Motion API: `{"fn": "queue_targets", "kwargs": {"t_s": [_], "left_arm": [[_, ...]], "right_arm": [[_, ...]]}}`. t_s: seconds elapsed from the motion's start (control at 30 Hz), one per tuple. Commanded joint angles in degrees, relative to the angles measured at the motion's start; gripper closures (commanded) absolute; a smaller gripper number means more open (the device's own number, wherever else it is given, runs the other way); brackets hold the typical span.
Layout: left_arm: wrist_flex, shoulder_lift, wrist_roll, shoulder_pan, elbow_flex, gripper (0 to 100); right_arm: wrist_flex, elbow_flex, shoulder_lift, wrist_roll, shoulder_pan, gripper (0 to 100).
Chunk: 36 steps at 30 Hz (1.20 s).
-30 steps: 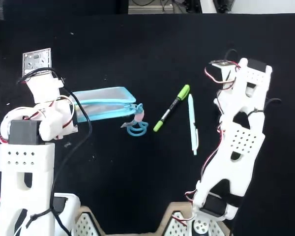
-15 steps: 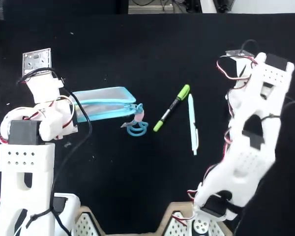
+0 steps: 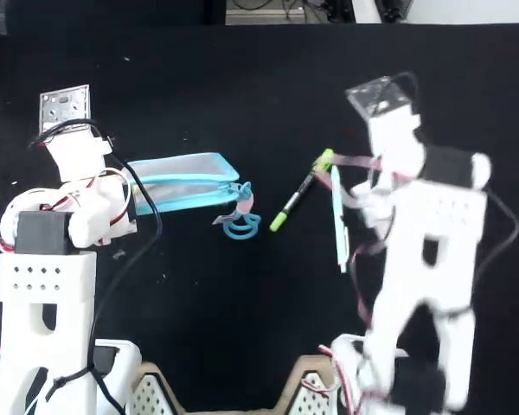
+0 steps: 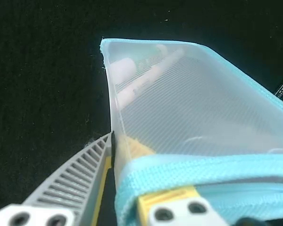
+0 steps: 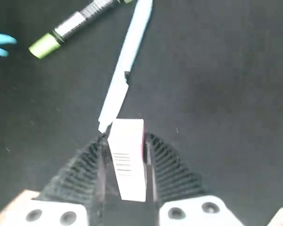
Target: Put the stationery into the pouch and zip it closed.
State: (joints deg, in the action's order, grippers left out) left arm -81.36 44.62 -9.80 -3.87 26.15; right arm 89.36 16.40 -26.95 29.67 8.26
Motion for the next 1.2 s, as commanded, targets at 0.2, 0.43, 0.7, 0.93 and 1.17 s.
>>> {"fn": "queue_targets", "kwargs": {"t_s": [0.2, 0.43, 0.7, 0.93, 1.17], "left_arm": [[0.9, -0.4, 0.9, -0.1, 0.1, 97], [0.9, -0.5, 0.9, -0.1, 0.1, 97], [0.9, -0.5, 0.9, -0.1, 0.1, 97], [0.9, -0.5, 0.9, -0.1, 0.1, 97], [0.9, -0.5, 0.9, -0.1, 0.1, 97]], "right_arm": [[-7.8, 8.6, -30.1, -15.6, -20.0, 98.8], [-19.2, 16.0, -43.3, -26.1, -36.5, 98.7], [-49.7, 34.3, -53.7, -28.6, -54.1, 98.7], [-78.9, 51.6, -56.1, -28.6, -54.9, 98.7], [-89.1, 60.9, -56.1, -28.6, -53.9, 98.7]]}}
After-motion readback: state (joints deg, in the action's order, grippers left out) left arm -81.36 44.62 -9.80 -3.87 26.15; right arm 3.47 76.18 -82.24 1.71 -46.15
